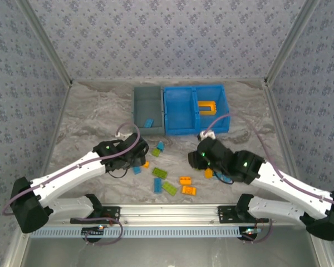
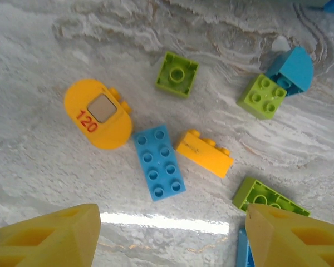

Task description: Sort the legos into containers by color

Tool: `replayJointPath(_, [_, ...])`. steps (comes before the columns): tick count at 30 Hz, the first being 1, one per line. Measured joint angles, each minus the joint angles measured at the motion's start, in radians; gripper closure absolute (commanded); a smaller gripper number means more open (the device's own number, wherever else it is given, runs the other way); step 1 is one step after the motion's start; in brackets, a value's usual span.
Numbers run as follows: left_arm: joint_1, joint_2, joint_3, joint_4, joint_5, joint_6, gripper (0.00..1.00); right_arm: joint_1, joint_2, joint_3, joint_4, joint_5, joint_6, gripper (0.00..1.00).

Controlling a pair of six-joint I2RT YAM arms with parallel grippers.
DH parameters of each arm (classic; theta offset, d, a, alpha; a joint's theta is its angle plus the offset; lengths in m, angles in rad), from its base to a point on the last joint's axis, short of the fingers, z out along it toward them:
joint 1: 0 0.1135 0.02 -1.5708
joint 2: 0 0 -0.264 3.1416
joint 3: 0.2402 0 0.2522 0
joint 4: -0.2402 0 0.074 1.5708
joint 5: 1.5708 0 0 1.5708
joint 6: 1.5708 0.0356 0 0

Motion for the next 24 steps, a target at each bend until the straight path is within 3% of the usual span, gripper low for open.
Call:
replayJointPath(3, [0.003,0.05,0.0,0.04,0.031,-0.017,0.33,0.116,0.009,-0.062,0.019,0.038,0.07,0.48])
replayJointPath(6, [0.032,0.109,0.001,0.074,0.048,0.01,0.31,0.17,0.045,-0.073,0.049,0.065,0.106,0.46])
replayJointPath(13, [0.266,0.274,0.026,0.162,0.177,0.249,0.3,0.208,0.109,-0.075,0.183,0.084,0.101,0.32])
replayJointPath(16, [0.283,0.36,0.067,0.183,0.202,0.352,0.31,0.227,0.092,-0.096,0.299,0.077,0.072,0.25])
replayJointPath(24, [0.335,0.486,0.093,0.254,0.228,0.493,0.34,0.236,0.076,-0.14,0.444,0.068,0.058,0.25])
